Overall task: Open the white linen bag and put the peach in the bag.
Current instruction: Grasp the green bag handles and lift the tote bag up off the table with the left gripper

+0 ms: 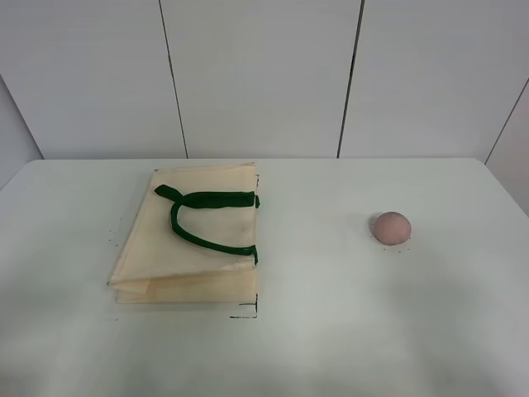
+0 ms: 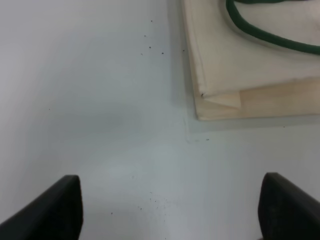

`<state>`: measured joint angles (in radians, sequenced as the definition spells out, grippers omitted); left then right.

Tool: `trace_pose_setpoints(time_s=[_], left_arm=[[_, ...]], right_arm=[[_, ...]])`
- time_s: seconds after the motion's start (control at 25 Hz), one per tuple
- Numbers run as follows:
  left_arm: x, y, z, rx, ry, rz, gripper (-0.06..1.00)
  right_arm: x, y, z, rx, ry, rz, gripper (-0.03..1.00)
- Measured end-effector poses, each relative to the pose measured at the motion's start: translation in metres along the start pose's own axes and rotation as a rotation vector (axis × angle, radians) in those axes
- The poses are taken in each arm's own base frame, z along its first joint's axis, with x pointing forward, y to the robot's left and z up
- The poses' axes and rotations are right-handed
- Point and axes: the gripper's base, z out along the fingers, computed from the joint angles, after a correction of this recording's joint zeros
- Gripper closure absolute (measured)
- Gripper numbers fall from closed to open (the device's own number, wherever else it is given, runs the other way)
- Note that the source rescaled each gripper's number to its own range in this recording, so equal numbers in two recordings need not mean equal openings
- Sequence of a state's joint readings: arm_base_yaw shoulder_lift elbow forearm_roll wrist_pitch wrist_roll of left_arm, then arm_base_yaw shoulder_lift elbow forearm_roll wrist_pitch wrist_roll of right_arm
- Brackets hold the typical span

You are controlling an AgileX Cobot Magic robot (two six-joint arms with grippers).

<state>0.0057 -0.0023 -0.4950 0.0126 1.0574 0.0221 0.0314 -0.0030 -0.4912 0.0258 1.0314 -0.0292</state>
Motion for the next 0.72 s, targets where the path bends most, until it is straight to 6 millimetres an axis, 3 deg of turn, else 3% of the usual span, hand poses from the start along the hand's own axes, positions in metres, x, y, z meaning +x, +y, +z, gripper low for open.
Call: trace_pose_setpoints(time_s=[0.28,0.4,0.56,0.72], left_arm=[[0.000,0.000,0.000,0.000,-0.003,0.000,-0.06],[-0.010,0.000,-0.002,0.000,0.016,0.000,-0.06],[-0.047,0.001,0.010,0.004,0.155,0.002,-0.06],[-0.097,0.002,0.044,0.009,0.343,0.004,-0.06]], right_arm=[[0.000,0.000,0.000,0.000,0.000,0.000,-0.03],[0.000,0.000,0.000,0.000,0.000,0.000,-0.03],[0.000,0.000,0.000,0.000,0.000,0.000,-0.03],[0.000,0.000,0.000,0.000,0.000,0.000,-0.03]])
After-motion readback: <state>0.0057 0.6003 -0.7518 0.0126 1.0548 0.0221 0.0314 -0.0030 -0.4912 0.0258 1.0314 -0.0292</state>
